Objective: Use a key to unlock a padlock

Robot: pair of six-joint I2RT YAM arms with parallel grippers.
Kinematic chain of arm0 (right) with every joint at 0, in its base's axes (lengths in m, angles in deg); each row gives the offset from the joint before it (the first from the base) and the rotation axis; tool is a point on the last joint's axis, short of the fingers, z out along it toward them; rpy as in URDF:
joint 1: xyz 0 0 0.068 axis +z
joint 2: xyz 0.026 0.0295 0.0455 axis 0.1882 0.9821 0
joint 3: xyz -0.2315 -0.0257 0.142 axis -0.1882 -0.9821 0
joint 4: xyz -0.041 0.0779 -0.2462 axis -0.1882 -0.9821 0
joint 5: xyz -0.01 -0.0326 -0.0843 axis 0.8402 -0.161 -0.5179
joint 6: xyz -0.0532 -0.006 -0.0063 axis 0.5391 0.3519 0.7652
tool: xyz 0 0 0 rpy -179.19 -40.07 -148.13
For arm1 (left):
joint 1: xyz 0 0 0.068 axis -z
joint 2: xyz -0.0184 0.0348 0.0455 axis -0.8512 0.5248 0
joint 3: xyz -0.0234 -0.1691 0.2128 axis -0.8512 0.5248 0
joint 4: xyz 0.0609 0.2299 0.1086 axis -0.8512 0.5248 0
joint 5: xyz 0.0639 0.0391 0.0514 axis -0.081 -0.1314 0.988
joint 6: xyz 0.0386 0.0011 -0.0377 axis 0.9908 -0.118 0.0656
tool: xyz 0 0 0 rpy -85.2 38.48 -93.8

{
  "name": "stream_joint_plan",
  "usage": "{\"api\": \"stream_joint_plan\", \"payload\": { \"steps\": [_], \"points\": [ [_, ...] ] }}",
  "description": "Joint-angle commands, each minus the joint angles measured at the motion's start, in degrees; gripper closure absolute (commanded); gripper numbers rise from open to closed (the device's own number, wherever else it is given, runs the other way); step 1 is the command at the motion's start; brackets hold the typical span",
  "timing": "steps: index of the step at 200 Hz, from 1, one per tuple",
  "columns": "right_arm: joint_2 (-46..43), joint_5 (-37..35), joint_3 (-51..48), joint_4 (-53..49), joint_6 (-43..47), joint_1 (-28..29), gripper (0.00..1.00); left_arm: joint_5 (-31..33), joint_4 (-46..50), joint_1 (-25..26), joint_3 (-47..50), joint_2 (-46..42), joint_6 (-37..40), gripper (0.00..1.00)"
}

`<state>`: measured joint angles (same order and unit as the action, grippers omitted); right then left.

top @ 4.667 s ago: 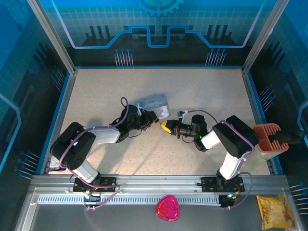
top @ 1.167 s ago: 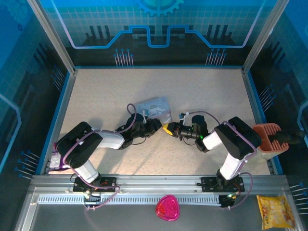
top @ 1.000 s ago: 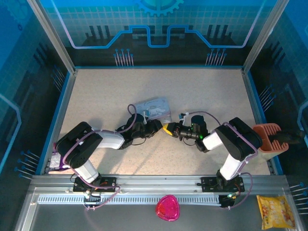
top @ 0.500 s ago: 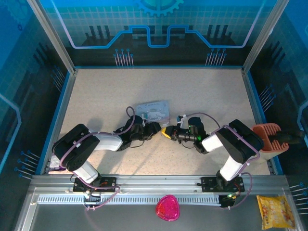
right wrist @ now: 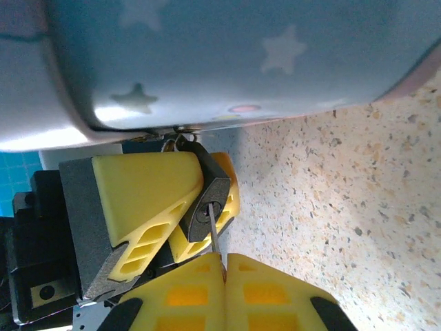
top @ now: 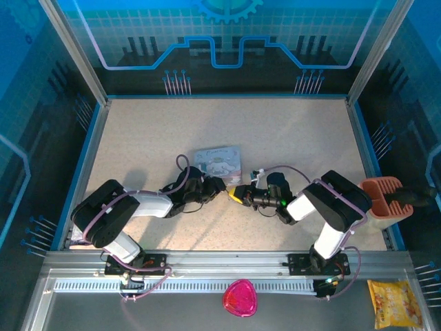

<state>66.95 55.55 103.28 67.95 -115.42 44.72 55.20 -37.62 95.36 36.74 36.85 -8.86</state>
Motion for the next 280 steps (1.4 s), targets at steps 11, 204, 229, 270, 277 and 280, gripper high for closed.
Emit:
{"api": "stream_joint_plan", "payload": {
  "steps": [11,204,229,270,277,280],
  "points": [
    [1.1,0.1,-0.6,4.1,-0.4,1.2,1.00,0.1,0.0,-0.4,0.2,-1.1,-1.0,0.82],
    [6.5,1.3,1.4,15.4,-4.9,-3.4,1.00,-3.8,-6.3,4.2,-3.4,-2.1,-4.4,0.93],
    [6.3,0.7,2.2,15.8,-5.6,-2.6,1.00,-3.6,-8.1,4.6,-3.8,-1.8,-6.3,0.94],
    [5.5,-0.4,2.8,16.3,-7.1,-1.7,1.00,-2.9,-10.2,5.7,-5.0,-1.3,-8.2,0.95],
    [5.3,-0.6,2.9,16.0,-7.2,-1.6,1.00,-2.9,-10.5,5.7,-5.2,-1.3,-8.3,0.95],
    [5.2,-0.6,3.0,15.9,-7.2,-1.7,1.00,-2.8,-10.7,5.9,-5.3,-1.1,-8.4,0.95]
  ]
}}
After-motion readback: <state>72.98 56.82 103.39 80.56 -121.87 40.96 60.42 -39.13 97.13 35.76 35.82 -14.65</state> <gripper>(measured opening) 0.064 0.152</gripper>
